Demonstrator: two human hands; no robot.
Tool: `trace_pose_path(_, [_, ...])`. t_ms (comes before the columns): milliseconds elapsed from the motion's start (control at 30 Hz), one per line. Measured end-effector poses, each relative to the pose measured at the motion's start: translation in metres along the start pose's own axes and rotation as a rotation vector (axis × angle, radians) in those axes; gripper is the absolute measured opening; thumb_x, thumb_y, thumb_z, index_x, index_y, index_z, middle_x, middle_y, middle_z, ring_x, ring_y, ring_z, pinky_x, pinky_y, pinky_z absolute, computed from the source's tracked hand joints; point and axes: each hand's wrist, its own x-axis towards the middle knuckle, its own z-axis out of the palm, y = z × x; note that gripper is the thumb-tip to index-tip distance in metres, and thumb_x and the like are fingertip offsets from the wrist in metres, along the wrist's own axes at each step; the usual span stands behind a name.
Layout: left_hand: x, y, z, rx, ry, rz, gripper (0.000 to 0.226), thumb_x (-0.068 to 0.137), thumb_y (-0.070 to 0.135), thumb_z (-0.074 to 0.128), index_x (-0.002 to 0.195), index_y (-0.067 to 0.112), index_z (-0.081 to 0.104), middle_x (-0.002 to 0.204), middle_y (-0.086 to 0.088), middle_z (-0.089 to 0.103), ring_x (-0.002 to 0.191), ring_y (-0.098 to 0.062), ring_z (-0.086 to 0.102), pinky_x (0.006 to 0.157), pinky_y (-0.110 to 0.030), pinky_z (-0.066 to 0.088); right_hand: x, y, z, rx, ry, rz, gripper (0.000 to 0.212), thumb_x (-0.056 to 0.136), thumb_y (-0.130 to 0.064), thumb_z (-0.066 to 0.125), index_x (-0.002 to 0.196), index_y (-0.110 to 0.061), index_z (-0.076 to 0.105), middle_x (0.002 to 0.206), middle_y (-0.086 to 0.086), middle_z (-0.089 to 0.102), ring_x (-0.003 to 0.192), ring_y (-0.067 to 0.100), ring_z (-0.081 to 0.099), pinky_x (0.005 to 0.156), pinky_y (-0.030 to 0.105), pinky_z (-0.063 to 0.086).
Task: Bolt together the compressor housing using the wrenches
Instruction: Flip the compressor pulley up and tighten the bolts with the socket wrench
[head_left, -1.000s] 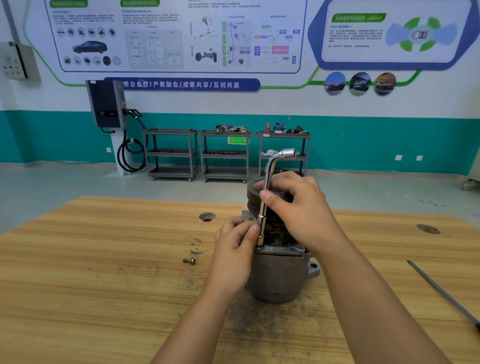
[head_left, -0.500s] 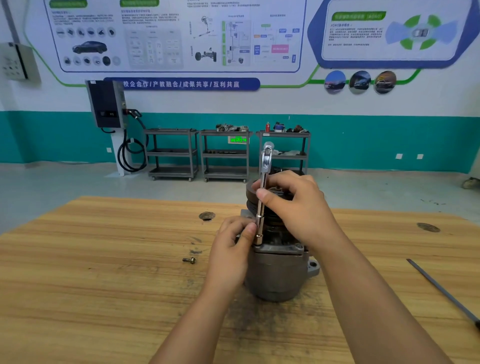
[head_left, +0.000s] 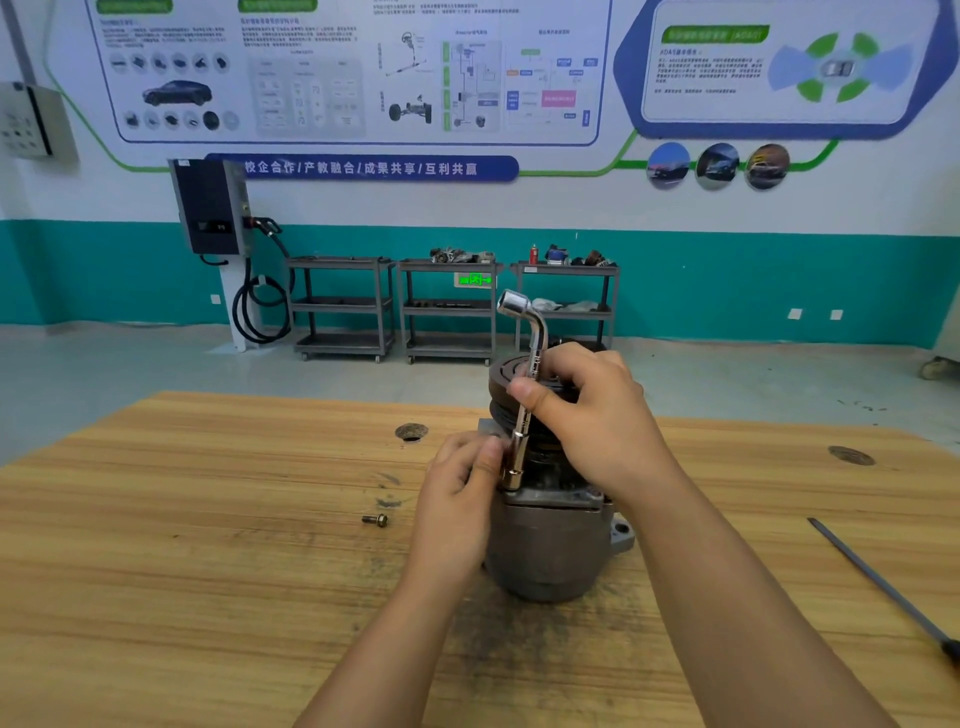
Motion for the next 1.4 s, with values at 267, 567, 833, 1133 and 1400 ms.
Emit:
trace_pose_path(267, [0.001, -0.005, 0.001, 0.126, 0.016, 0.038, 0.01, 0.089, 0.016, 0.059, 0.086, 0.022, 0.067, 0.096, 0.007, 0.06, 0.101, -0.014, 0.055, 0.086, -0.023, 0.041, -0.001, -0.002, 0.003, -0.001, 0.032, 0.024, 0.012, 0.083, -0.038, 0.066, 0.077, -0.039, 0.055, 0.081, -0.027, 0.045, 0.096, 0.009, 0.035, 0.098, 0.044, 0.032])
trace_pose_path(567, [0.0, -0.002, 0.0, 0.065, 0.047, 0.021, 0.004, 0.084, 0.02, 0.065, 0.083, 0.024, 0.064, 0.092, -0.002, 0.062, 0.089, -0.013, 0.057, 0.08, -0.028, 0.045, -0.001, 0.0, 0.005, -0.026, 0.061, 0.05, 0.019, 0.078, -0.038, 0.071, 0.08, -0.022, 0.061, 0.079, -0.023, 0.041, 0.098, 0.011, 0.036, 0.097, 0.044, 0.035])
trace_pose_path(833, [0.001, -0.003, -0.001, 0.031, 0.044, -0.005, 0.018, 0.092, 0.015, 0.055, 0.082, 0.016, 0.07, 0.093, -0.001, 0.059, 0.084, 0.001, 0.055, 0.076, -0.013, 0.04, -0.005, -0.003, 0.002, 0.026, 0.027, -0.004, 0.027, 0.087, -0.025, 0.063, 0.078, -0.047, 0.05, 0.081, -0.03, 0.044, 0.101, 0.007, 0.035, 0.102, 0.044, 0.031])
trace_pose_path(1133, [0.0, -0.003, -0.001, 0.11, 0.053, 0.021, 0.009, 0.087, 0.017, 0.061, 0.08, 0.021, 0.065, 0.093, 0.001, 0.061, 0.089, -0.002, 0.056, 0.078, -0.012, 0.04, -0.003, -0.001, 0.01, -0.044, 0.064, -0.007, 0.016, 0.084, -0.035, 0.064, 0.075, -0.038, 0.051, 0.081, -0.028, 0.043, 0.089, 0.002, 0.026, 0.085, 0.029, 0.022])
trace_pose_path(1400, [0.0, -0.003, 0.0, 0.071, 0.053, -0.025, 0.002, 0.085, 0.022, 0.065, 0.084, 0.024, 0.064, 0.092, 0.003, 0.064, 0.089, -0.008, 0.058, 0.079, -0.02, 0.044, -0.001, 0.002, 0.011, -0.063, 0.1, 0.002, 0.014, 0.084, -0.034, 0.066, 0.078, -0.031, 0.054, 0.079, -0.027, 0.039, 0.081, -0.002, 0.021, 0.083, 0.028, 0.021])
